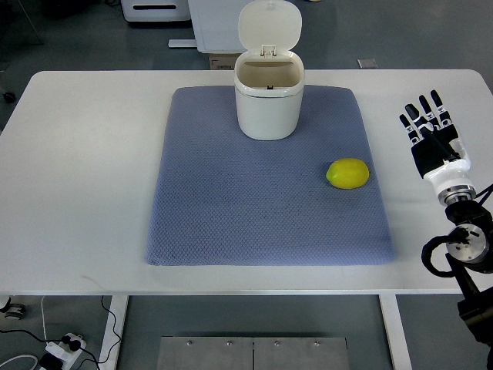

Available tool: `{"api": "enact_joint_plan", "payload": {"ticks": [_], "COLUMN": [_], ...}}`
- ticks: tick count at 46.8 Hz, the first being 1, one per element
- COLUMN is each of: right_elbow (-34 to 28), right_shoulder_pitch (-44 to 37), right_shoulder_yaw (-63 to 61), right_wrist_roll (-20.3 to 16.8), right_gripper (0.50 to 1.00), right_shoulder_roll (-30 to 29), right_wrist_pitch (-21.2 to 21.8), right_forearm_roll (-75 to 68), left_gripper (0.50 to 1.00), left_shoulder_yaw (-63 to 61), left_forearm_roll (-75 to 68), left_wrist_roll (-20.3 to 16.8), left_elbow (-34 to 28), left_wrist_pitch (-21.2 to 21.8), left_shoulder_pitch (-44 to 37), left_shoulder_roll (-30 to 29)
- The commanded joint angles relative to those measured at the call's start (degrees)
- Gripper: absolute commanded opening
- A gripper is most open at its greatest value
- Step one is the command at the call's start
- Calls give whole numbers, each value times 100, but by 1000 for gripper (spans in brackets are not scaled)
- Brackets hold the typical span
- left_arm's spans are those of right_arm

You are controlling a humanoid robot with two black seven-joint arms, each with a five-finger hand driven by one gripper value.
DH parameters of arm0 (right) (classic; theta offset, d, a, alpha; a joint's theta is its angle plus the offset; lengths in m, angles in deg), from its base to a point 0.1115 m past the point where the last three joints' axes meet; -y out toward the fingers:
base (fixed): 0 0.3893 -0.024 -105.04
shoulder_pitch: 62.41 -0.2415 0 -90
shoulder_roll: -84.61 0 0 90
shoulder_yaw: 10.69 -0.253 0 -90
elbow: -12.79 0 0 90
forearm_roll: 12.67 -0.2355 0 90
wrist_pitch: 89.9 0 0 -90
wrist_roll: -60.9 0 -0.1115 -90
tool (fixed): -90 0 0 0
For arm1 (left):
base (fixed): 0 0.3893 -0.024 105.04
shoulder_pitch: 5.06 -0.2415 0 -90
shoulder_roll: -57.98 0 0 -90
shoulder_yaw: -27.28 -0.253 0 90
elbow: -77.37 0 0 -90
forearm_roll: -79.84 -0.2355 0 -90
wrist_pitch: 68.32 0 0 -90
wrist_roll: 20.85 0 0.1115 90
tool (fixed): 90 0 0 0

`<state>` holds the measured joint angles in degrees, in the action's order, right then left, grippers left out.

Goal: Put lemon in trash with right hand
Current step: 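Raise the right hand and rotate it palm-down above the table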

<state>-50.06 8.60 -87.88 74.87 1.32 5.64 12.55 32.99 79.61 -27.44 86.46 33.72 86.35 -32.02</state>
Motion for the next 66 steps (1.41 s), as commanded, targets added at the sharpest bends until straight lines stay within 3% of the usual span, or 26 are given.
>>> {"api": "enact_joint_plan", "payload": {"ticks": [1,16,34,66], "right_elbow": [0,-8,-17,-35], "right_shoulder_pitch": [0,-79,-211,-2109], "right_shoulder_yaw": [2,124,1100,3956], "right_wrist_roll": [0,-96,-132,-299], "right_gripper": [1000,1000,1000,1000], "right_shoulder_roll": [41,383,1271,3231], "right_wrist_pitch": [0,0,35,44], "right_forearm_roll": [0,0,369,299], "left_gripper": [1000,1000,1000,1000], "left_shoulder_yaw": [0,0,0,0], "left_forearm_roll": [5,-4,-4,5], "left_wrist_roll": [0,0,0,0], "left_elbow": [-3,5,-3,-3], "left_wrist_pitch": [0,0,0,0], "left_shoulder_pitch": [0,0,0,0], "left_shoulder_roll": [0,0,0,0]}}
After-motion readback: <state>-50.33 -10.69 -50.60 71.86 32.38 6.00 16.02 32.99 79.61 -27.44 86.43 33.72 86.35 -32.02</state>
